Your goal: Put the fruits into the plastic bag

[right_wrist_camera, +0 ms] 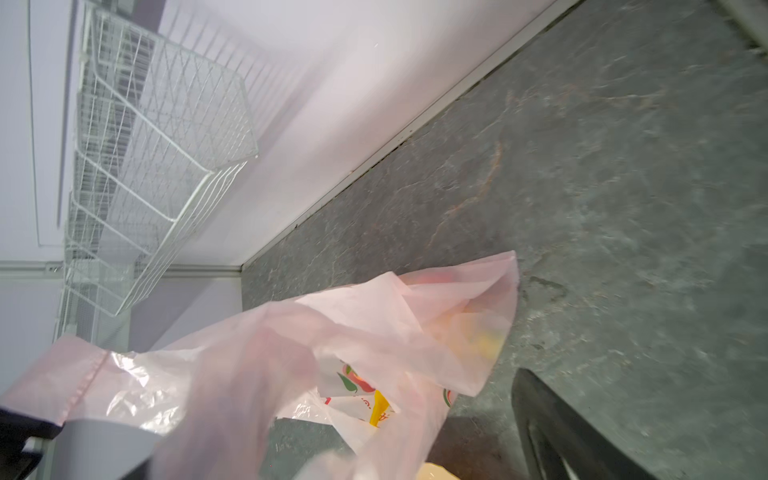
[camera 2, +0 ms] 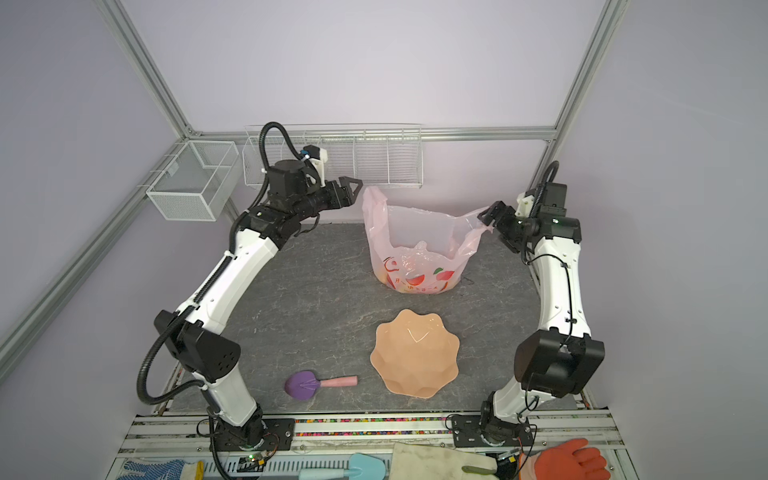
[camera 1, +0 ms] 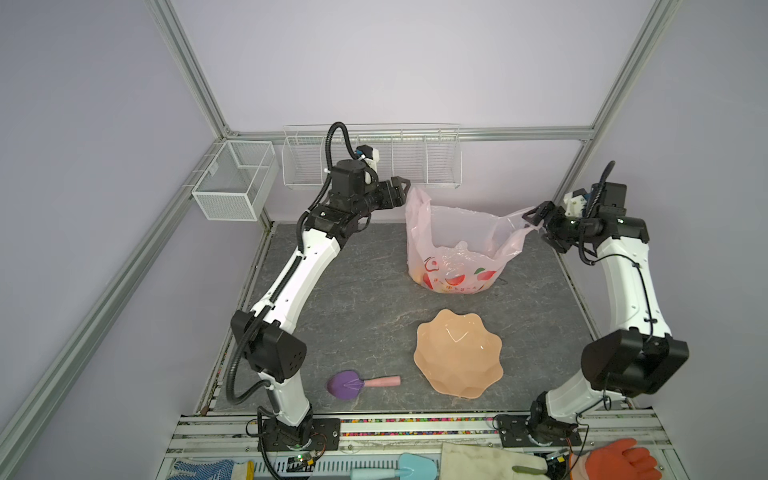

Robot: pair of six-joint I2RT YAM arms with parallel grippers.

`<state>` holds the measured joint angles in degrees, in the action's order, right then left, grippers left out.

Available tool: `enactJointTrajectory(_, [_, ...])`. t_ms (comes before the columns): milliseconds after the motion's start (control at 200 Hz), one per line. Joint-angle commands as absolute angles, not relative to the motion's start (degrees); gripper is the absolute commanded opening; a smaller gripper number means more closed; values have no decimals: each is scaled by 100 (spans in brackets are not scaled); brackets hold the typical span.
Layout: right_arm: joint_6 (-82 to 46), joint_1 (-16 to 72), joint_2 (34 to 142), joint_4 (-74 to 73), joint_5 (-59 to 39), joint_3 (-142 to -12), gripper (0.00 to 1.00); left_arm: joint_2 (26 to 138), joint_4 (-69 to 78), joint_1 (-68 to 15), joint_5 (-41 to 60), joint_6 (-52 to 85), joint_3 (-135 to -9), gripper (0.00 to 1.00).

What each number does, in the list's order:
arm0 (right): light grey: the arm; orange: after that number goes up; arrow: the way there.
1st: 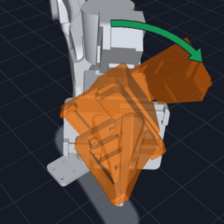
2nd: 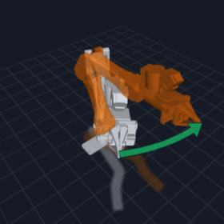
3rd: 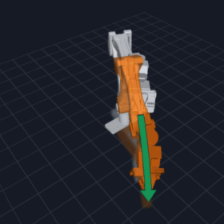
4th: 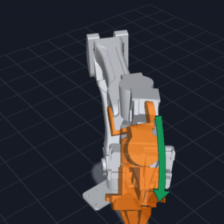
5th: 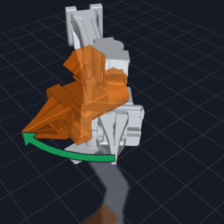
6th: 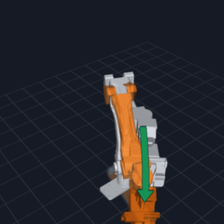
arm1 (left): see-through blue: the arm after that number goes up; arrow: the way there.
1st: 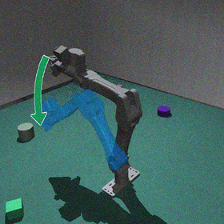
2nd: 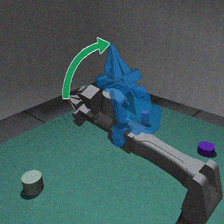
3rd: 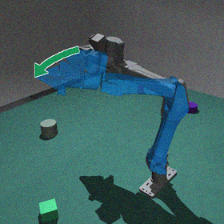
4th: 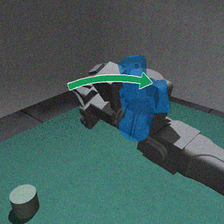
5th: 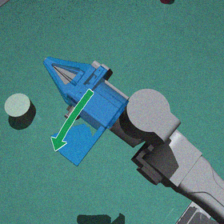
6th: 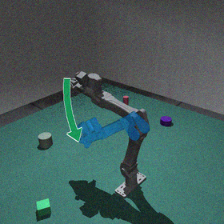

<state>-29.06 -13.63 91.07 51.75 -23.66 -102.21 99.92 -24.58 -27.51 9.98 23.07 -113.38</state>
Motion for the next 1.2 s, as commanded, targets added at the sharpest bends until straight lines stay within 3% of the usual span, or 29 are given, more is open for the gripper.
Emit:
enactJointTrajectory(0, [-2681,-1659,8437,5886,-1894,-10206,90,9366,-2468,-2577,731,2530,-11278,91])
enactJointTrajectory(440, [-2525,-1913,6494,6888,-2177,-8225,88,7836,-3563,-2477,554,2336,-10213,95])
enactJointTrajectory(605, [-2969,-1911,5522,6903,-2250,-6594,89,7227,-4041,-2474,718,2355,-9409,95])
enactJointTrajectory(795, [-3027,-1908,4917,7145,-2406,-5620,91,6411,-4597,-2528,1296,2618,-7979,90])
enactJointTrajectory(960, [-2936,-1912,4551,7082,-2468,-5072,88,5904,-4405,-3557,1283,3253,-6287,84])
enactJointTrajectory(1195, [-2890,-1913,4647,6835,-2641,-5213,88,6849,-3225,-4715,1449,3925,-5403,70])
